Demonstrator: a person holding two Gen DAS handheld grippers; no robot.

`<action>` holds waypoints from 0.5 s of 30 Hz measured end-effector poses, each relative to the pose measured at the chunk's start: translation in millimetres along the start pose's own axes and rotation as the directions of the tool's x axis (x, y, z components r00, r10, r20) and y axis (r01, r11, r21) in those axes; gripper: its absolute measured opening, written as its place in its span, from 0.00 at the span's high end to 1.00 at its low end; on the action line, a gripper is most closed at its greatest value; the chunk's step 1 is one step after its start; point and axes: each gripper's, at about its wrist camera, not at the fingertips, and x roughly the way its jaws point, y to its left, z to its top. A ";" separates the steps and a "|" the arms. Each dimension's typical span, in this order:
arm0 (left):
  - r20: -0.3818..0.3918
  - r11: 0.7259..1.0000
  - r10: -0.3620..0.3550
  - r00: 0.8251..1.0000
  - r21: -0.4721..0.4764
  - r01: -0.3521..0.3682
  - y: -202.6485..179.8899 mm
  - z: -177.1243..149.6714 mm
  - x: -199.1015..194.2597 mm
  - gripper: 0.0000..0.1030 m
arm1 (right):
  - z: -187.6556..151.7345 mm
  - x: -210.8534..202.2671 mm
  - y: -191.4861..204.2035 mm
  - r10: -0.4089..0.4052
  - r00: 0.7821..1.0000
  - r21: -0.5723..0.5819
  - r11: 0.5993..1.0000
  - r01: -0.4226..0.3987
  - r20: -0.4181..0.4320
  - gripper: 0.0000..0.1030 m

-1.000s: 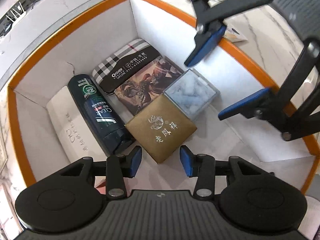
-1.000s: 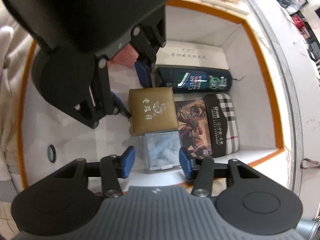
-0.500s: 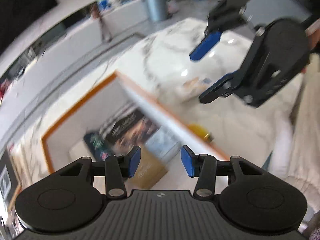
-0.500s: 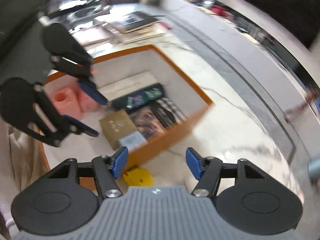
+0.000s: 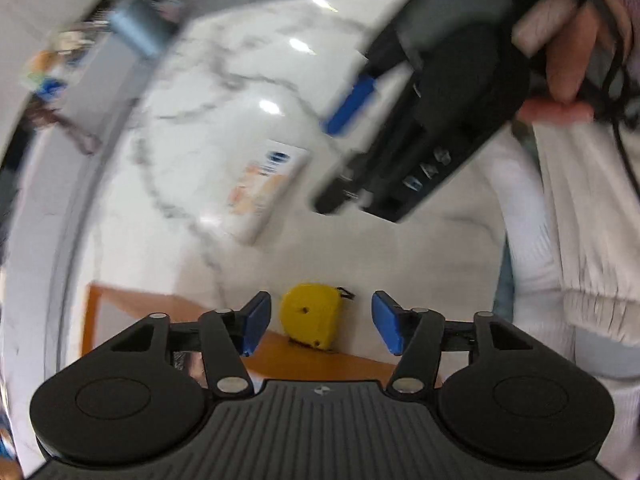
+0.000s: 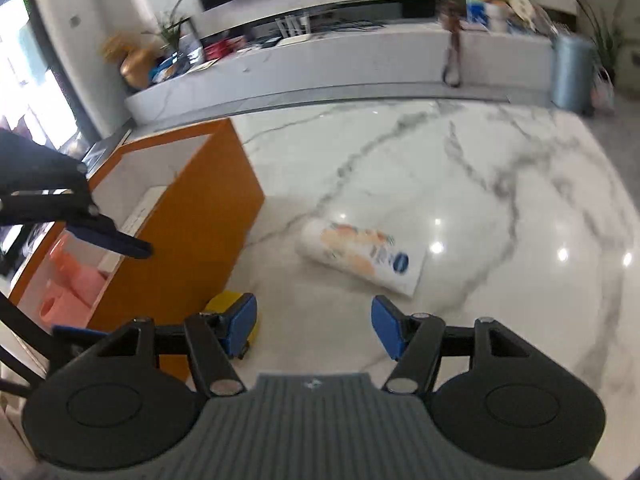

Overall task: Organize rigid objects
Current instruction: 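Withdraw both grippers from the box toward the tape measure and lotion tube, then grasp the yellow tape measure with the left gripper while the right grasps the Vaseline tube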

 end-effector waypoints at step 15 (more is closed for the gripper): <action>-0.369 0.986 -0.166 0.914 -0.058 0.155 35.0 17.8 99.8 0.32 | 2.5 15.1 -34.7 0.147 0.989 0.107 0.983 -0.148 0.017 0.35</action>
